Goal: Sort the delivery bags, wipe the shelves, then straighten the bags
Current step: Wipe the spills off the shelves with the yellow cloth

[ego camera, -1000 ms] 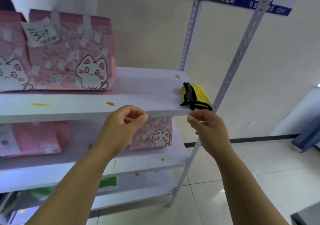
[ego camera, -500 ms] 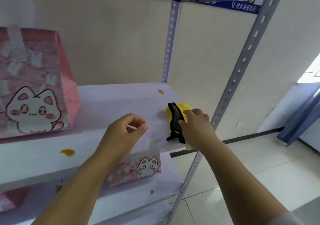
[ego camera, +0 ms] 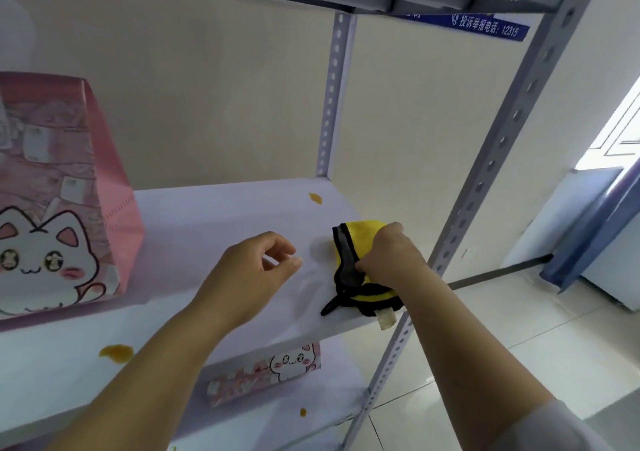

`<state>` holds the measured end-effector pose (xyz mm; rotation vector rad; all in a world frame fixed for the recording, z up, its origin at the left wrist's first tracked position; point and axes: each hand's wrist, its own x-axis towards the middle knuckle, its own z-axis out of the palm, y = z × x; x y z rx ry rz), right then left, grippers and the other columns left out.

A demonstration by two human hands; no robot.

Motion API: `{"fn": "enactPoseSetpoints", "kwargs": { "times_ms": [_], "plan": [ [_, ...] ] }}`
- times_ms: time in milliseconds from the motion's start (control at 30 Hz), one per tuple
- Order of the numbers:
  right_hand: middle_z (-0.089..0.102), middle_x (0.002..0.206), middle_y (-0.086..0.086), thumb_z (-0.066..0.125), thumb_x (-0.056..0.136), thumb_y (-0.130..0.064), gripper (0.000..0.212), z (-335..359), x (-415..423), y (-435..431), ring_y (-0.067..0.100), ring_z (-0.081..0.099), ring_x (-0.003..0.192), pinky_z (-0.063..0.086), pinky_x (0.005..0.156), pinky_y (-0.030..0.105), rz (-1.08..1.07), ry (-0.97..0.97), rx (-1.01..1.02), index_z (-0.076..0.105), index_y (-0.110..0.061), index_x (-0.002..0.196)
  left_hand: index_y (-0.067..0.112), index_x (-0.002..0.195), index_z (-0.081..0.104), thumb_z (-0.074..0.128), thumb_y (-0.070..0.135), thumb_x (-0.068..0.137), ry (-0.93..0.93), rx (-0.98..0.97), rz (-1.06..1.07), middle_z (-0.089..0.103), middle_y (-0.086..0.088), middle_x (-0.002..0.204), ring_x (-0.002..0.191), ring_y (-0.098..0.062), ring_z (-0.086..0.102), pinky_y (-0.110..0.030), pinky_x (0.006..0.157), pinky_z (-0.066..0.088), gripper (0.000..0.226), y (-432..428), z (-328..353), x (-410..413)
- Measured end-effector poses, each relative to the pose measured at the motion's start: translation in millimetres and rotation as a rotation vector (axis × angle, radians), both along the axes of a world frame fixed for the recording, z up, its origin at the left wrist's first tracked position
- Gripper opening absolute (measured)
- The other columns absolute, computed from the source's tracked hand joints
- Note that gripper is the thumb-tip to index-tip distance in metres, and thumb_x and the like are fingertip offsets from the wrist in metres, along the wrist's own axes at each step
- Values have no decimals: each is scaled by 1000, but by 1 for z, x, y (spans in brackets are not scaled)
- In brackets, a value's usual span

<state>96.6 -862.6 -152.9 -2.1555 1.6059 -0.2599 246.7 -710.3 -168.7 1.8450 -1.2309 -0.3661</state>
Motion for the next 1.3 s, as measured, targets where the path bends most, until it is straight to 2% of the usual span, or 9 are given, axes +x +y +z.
{"fn": "enactPoseSetpoints", "kwargs": {
  "times_ms": [100, 167, 267, 367, 500, 600, 733, 1000, 1300],
  "plan": [
    [40, 68, 2, 76, 73, -23, 41, 2, 0, 0, 17, 43, 57, 28, 44, 26, 30, -54, 4, 38, -9, 79, 39, 87, 58, 59, 47, 82, -67, 41, 15, 60, 21, 89, 78, 8, 56, -16, 62, 40, 10, 9, -7, 1],
    [39, 69, 1, 76, 73, -26, 43, 4, -2, 1, 14, 39, 57, 27, 46, 27, 85, -72, 26, 34, -14, 71, 38, 96, 58, 57, 47, 84, -150, 84, 25, 58, 22, 99, 89, 4, 54, -19, 72, 41, 15, 17, -12, 1],
    [47, 81, 3, 71, 73, -21, 30, 12, -5, 5, 15, 44, 64, 31, 50, 28, 137, -176, -26, 43, -14, 83, 30, 110, 60, 54, 46, 87, -283, 132, 60, 56, 13, 114, 106, -9, 50, -26, 88, 41, 29, 28, -17, -1],
    [42, 94, 3, 57, 76, -9, 38, 15, -7, 13, 23, 44, 71, 33, 57, 30, 223, -223, -445, 47, -16, 111, 27, 112, 61, 53, 45, 88, -319, 151, 99, 56, 9, 120, 112, -14, 49, -28, 92, 40, 32, 40, -19, -6],
    [45, 109, 14, 58, 74, -1, 60, 17, -9, 30, 33, 46, 90, 34, 66, 36, 442, 59, -870, 43, -19, 129, 24, 113, 62, 54, 39, 89, -369, 185, 148, 56, 6, 120, 109, -16, 49, -28, 88, 41, 29, 54, -21, -16],
    [36, 124, 12, 57, 80, -18, 59, 4, -11, 41, 34, 35, 111, 34, 88, 42, 681, 350, -663, 37, -32, 134, 21, 114, 62, 52, 32, 91, -400, 222, 170, 56, 5, 120, 110, -17, 49, -29, 89, 41, 28, 64, -24, -24],
    [28, 144, 1, 58, 80, -40, 61, -7, -30, 46, 33, 28, 129, 21, 104, 47, 787, 298, -211, 34, -42, 136, 15, 106, 63, 44, 25, 94, -456, 327, 152, 57, 6, 112, 100, -16, 52, -30, 82, 44, 25, 76, -29, -29],
    [33, 133, 10, 34, 78, -76, 65, -24, -29, 45, 36, 37, 114, 39, 93, 50, 722, 385, -385, 8, -56, 135, 23, 111, 59, 39, 31, 94, -535, 424, 139, 55, 4, 112, 99, -19, 53, -35, 82, 47, 27, 71, -21, -28],
    [36, 138, 10, 28, 82, -74, 60, -41, 3, 29, 39, 34, 121, 18, 100, 51, 638, 329, -351, 7, -59, 136, 33, 120, 54, 44, 45, 91, -549, 417, 97, 51, 7, 121, 109, -18, 50, -30, 78, 42, 32, 32, -11, 18]
  ]
}}
